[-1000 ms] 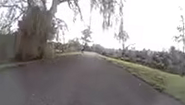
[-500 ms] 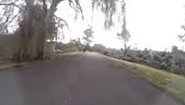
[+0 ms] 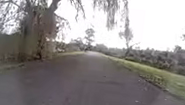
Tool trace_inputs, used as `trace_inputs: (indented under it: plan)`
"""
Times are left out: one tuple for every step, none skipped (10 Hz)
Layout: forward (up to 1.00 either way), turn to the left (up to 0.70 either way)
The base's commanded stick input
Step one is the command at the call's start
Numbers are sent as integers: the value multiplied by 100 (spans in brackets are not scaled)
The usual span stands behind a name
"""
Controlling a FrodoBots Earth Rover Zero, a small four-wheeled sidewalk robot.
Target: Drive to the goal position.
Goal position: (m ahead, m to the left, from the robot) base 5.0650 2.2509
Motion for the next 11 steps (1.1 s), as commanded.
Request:
trace_inputs:
  plan:
    - [70,0]
    - [70,0]
    - [70,0]
    - [70,0]
    - [70,0]
    - [70,0]
    - [70,0]
    - [70,0]
    - [70,0]
    - [70,0]
    - [70,0]
